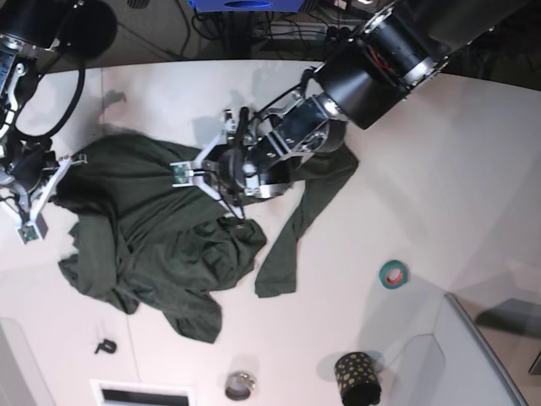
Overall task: Layout the t-shirt on the table in an organized manner, then fold the t-shirt properly
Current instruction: 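Lift the shirt with both grippers and lay it down spread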
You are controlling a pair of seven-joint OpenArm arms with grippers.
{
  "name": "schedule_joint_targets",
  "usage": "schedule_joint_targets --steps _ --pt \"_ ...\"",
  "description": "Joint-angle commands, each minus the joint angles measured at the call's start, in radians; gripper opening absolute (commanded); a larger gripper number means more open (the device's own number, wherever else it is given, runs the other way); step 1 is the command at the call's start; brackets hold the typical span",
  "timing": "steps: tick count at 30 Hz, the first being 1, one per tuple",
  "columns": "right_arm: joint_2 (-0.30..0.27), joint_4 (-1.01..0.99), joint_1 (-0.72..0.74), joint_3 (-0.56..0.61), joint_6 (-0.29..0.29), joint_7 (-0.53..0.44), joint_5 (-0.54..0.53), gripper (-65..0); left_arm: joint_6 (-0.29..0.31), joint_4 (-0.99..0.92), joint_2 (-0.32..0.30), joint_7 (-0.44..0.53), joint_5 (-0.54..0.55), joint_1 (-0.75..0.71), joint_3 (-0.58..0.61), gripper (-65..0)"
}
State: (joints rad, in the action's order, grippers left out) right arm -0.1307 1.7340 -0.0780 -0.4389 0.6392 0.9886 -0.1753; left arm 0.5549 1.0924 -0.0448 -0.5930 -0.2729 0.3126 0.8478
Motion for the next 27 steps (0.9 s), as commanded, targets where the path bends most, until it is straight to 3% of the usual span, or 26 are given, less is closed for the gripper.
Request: schedule_joint_targets --steps 1,6,12,15,19,23,27 --pt "-0.014 0.048 0.024 -0.001 0.004 -0.017 -0.013 -64.8 0.004 0.070 -0.033 -0.057 -0.010 0.023 -0.005 -65.0" --pt "-0.057 0.169 0.113 0.001 0.004 0.040 -0.013 -64.8 0.004 0.338 -0.126 -0.189 -0.010 0.067 -0.040 -65.0" --pt "-0.063 0.261 0.280 0.002 0.004 0.134 -0.013 -64.8 0.006 0.569 -0.093 -0.241 -0.013 0.063 -0.347 -65.0" --pt "-0.065 0.265 0.395 0.015 0.006 0.177 -0.014 -64.8 0.006 0.602 -0.085 -0.252 -0.015 0.124 -0.405 -65.0" --pt "-0.103 0.263 0.510 0.167 0.004 0.207 -0.014 -64.8 0.006 0.615 -0.114 -0.252 -0.015 0.201 -0.413 -65.0" --pt "-0.100 0.245 0.616 0.263 -0.005 0.169 -0.011 -64.8 0.001 0.595 -0.111 -0.250 -0.013 0.282 -0.448 -65.0" --pt "-0.082 0.134 0.746 0.291 -0.005 0.108 -0.010 -64.8 0.001 0.509 -0.057 -0.244 -0.013 0.385 -0.516 -65.0"
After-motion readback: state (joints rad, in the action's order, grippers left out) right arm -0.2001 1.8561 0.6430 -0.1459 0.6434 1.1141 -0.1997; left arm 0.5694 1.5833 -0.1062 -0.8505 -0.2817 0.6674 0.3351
